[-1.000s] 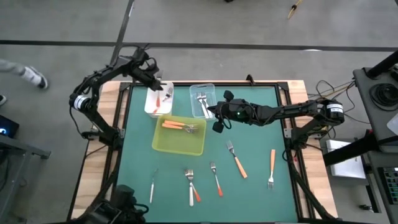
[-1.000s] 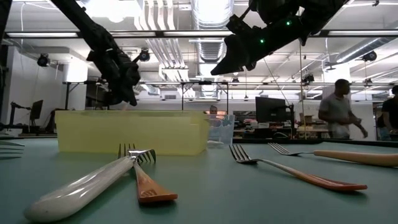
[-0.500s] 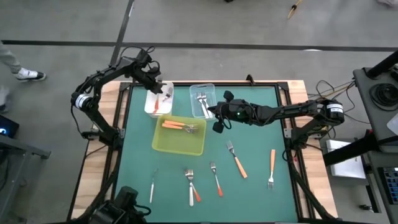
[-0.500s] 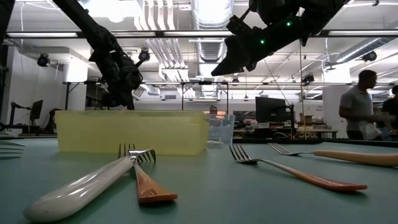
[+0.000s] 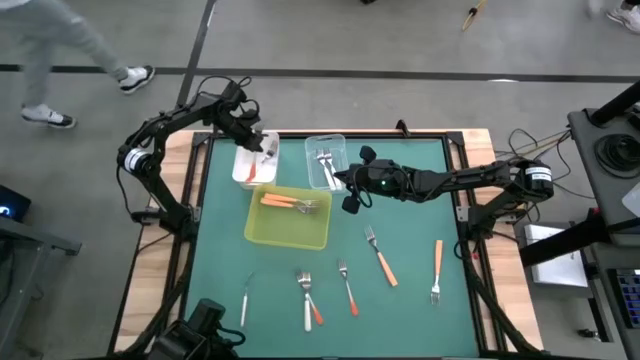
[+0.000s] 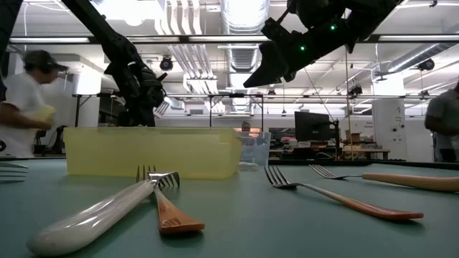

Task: Sort silverware by color (type)
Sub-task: Put the orange fork into the white bin, then put the yellow fork into the yellow bin

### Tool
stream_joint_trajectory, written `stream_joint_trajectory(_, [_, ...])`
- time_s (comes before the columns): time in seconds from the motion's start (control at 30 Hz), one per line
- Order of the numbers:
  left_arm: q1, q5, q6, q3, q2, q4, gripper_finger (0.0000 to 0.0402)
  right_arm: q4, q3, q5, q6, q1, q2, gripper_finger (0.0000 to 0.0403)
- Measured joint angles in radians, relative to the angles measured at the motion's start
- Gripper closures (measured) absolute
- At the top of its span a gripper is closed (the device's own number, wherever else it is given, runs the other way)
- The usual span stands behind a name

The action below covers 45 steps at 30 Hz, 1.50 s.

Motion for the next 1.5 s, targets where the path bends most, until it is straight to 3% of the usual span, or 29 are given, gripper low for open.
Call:
stream_joint_trajectory(0.53, [-0.001,-0.003,-0.006,0.000,0.000,-0.006,0.0402,0.000,-0.003,0.000,-0.002,0.000,0.000,0.0394])
stream_joint_trajectory(0.63, [-0.002,-0.049,-0.006,0.000,0.000,-0.008,0.0401,0.000,-0.004,0.000,-0.002,0.000,0.000,0.0394])
stream_joint_trajectory(1.07, [-0.002,-0.079,-0.006,0.000,0.000,-0.013,0.0361,0.000,-0.004,0.000,-0.002,0.000,0.000,0.0394])
stream_joint_trajectory(1.5, [-0.003,-0.080,-0.006,0.012,-0.014,-0.013,0.0358,0.000,-0.004,0.000,-0.002,0.000,0.000,0.0394])
